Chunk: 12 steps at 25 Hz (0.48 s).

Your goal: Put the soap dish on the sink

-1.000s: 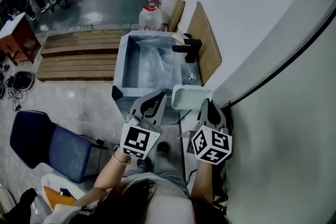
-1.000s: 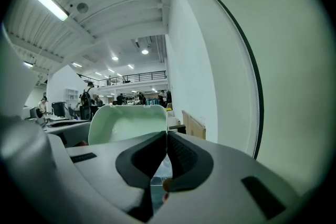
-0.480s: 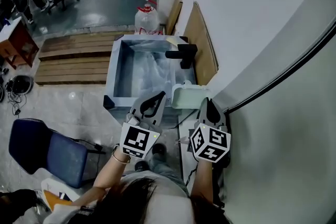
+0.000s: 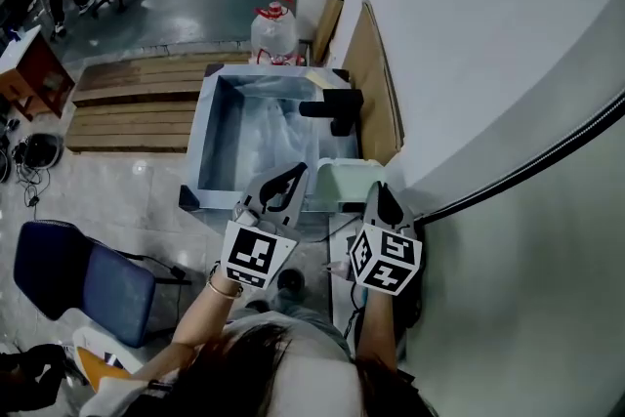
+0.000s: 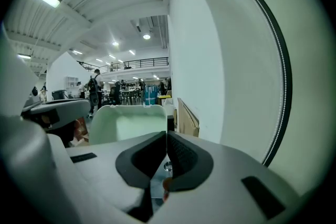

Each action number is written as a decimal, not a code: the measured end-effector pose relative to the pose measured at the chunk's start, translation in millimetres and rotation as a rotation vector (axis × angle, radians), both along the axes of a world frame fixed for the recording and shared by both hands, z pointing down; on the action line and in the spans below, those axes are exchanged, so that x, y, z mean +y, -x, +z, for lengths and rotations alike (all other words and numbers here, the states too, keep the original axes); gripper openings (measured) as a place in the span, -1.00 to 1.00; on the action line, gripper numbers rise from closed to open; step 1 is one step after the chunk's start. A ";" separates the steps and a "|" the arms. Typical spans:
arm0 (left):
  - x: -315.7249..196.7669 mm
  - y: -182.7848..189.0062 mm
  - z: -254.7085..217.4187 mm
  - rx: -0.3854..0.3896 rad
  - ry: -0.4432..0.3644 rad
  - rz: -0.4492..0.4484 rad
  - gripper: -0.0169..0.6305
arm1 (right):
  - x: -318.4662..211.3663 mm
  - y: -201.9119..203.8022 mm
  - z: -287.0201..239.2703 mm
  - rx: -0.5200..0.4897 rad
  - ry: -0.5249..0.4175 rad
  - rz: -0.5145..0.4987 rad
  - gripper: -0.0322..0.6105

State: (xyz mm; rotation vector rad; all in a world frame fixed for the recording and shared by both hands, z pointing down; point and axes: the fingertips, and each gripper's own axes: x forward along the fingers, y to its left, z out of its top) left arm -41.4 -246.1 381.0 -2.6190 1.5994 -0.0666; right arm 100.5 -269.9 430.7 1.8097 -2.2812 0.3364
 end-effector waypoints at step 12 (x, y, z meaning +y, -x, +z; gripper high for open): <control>-29.4 -9.9 30.1 -0.006 0.070 -0.027 -0.92 | -35.2 -3.1 69.3 0.039 0.146 -0.029 -0.81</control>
